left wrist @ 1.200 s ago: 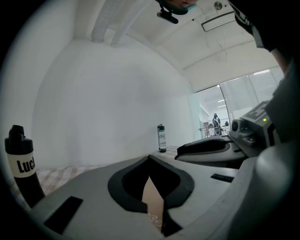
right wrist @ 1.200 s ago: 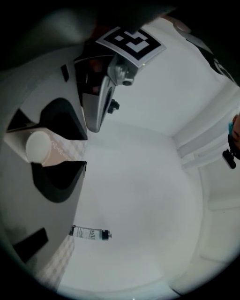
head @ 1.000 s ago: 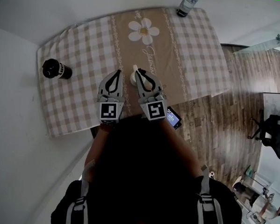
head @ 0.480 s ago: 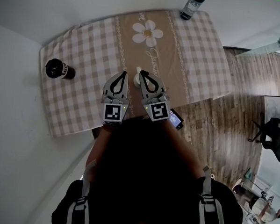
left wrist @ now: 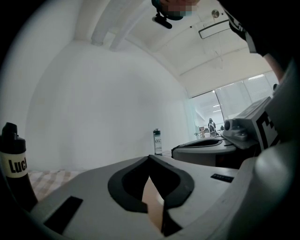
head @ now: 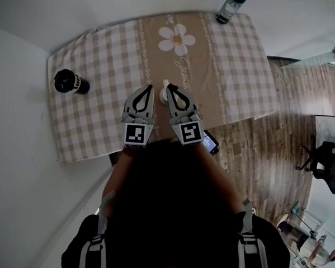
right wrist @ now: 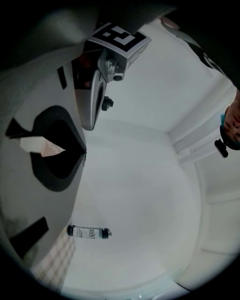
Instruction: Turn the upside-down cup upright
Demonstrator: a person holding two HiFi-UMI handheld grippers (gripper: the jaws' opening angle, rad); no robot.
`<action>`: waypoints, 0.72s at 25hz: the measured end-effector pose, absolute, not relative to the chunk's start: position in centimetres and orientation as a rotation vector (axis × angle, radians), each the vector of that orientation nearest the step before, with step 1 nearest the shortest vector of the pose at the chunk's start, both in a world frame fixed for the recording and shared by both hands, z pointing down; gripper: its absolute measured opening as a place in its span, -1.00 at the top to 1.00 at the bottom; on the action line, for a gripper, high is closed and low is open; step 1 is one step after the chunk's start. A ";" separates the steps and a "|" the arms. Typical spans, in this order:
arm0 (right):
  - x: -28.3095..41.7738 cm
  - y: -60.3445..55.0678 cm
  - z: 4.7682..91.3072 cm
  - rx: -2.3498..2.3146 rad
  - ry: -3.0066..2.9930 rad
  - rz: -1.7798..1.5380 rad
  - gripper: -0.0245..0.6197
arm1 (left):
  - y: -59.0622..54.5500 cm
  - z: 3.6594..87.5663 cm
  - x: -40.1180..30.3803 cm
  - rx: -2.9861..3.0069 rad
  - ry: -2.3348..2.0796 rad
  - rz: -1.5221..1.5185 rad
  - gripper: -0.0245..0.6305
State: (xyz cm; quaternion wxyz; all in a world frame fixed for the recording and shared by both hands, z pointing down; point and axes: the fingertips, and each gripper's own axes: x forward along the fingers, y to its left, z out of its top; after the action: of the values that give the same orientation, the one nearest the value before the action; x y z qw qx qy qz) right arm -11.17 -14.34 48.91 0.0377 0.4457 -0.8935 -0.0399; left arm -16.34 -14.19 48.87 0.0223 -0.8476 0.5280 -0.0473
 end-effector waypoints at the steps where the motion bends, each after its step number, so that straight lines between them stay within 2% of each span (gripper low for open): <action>1: -11.2 -14.3 49.0 1.365 -2.740 -0.119 0.91 | -14.2 48.9 -16.3 -2.627 1.636 -0.148 0.92; 18: -11.6 -13.8 49.8 1.328 -2.725 -0.123 0.91 | -13.9 49.3 -16.5 -2.625 1.645 -0.163 0.92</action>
State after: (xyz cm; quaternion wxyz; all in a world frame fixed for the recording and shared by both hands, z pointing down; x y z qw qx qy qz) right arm -11.59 -13.79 49.76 0.0538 0.4370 -0.8969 -0.0404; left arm -16.55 -13.95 49.26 0.0198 -0.8460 0.5302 -0.0525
